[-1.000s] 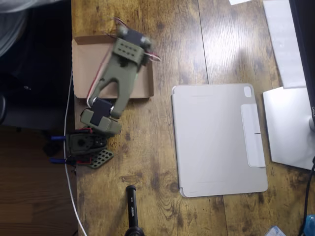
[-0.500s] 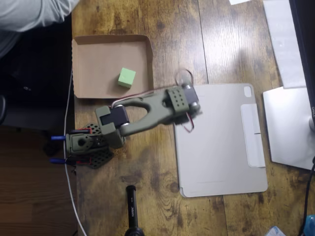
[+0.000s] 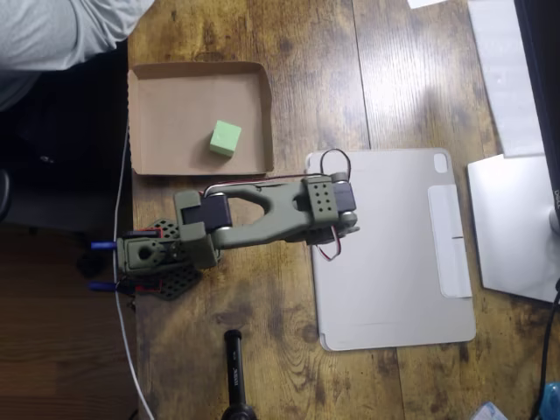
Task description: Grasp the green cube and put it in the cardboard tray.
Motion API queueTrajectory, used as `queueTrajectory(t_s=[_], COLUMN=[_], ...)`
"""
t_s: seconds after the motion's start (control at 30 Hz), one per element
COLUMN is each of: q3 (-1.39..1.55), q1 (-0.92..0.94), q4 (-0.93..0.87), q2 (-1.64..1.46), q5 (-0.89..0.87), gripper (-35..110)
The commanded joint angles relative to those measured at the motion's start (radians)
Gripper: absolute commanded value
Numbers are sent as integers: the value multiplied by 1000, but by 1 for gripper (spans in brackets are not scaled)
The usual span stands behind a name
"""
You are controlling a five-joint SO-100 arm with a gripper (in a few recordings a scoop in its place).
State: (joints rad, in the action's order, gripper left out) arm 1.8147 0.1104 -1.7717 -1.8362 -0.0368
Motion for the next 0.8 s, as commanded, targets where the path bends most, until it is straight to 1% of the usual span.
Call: queueTrajectory(t_s=[0.0, 0.17, 0.77], q3=[2, 2, -2], q1=[-5, -26, 15], q4=[-25, -26, -29], q2=[-6, -9, -17], q5=[8, 12, -17], gripper=[0, 0, 0])
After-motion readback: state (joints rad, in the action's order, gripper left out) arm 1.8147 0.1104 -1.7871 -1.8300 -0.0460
